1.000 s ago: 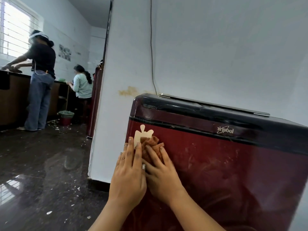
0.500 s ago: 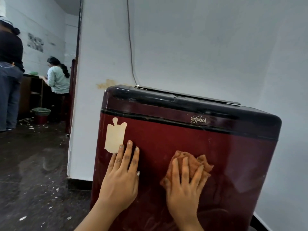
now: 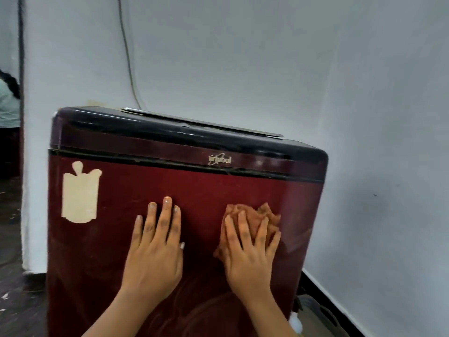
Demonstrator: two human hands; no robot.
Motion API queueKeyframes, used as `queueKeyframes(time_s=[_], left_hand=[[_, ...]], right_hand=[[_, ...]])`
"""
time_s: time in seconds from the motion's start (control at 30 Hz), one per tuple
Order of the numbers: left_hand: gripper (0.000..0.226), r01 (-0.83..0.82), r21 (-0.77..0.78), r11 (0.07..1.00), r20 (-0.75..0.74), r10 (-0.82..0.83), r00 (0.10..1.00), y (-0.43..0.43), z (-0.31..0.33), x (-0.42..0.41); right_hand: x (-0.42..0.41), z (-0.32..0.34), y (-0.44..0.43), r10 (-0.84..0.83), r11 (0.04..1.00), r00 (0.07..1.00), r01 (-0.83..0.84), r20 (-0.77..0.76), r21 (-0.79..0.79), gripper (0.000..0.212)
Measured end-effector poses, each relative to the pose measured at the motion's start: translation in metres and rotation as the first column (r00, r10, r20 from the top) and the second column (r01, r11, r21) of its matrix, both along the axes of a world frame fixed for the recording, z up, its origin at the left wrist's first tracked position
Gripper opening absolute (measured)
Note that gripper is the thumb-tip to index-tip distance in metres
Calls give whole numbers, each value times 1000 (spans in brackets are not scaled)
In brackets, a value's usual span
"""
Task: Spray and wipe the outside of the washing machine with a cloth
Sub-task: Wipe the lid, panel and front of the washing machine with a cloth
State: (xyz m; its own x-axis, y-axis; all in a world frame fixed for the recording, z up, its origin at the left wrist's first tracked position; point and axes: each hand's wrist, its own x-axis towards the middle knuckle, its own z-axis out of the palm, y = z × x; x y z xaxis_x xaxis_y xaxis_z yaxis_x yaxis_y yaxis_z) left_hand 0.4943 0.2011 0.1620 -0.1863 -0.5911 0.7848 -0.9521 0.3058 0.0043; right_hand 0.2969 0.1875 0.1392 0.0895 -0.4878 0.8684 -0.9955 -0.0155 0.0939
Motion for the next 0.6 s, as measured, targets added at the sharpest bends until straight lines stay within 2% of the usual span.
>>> queueKeyframes(time_s=[0.03, 0.07, 0.13, 0.2, 0.23, 0.27, 0.37, 0.43, 0.47, 0.53, 0.6], left_hand=[[64, -3, 6, 1000, -8, 3, 1000, 0, 0, -1], [64, -3, 11, 1000, -11, 3, 1000, 0, 0, -3], [65, -12, 14, 1000, -10, 12, 1000, 1, 0, -3], [65, -12, 21, 1000, -6, 13, 1000, 3, 0, -4], [65, -10, 27, 1000, -4, 10, 1000, 4, 0, -4], [66, -9, 33, 999, 2, 9, 1000, 5, 1, -3], [66, -10, 34, 999, 52, 8, 999, 4, 1, 2], [66, -12, 35, 999, 79, 9, 997, 3, 0, 7], [66, -13, 37, 999, 90, 10, 996, 3, -1, 10], [65, -21, 41, 999, 102, 17, 995, 4, -1, 14], [65, -24, 54, 998, 103, 18, 994, 8, -1, 15]], right_hand=[[-6, 14, -3, -32, 999, 998, 33, 62, -17, 59], [-16, 26, -6, -67, 997, 978, 75, 197, -30, 60], [-39, 37, -10, -90, 991, 847, 129, 524, -38, 63], [-55, 21, -4, -63, 994, 697, 112, 715, -21, 64], [-55, 6, 3, -63, 996, 678, 89, 733, 4, 65], [-48, -12, 10, -68, 998, 701, 55, 710, 41, 65], [-20, -48, 19, -47, 989, 855, -32, 517, 143, 64], [-22, -34, 8, 0, 998, 875, -29, 483, 53, 62], [-27, -22, 2, 8, 1000, 837, -17, 547, 11, 62], [-41, -4, -6, 2, 999, 676, 33, 737, -33, 60], [-41, -13, -2, -19, 999, 529, 51, 848, -10, 58]])
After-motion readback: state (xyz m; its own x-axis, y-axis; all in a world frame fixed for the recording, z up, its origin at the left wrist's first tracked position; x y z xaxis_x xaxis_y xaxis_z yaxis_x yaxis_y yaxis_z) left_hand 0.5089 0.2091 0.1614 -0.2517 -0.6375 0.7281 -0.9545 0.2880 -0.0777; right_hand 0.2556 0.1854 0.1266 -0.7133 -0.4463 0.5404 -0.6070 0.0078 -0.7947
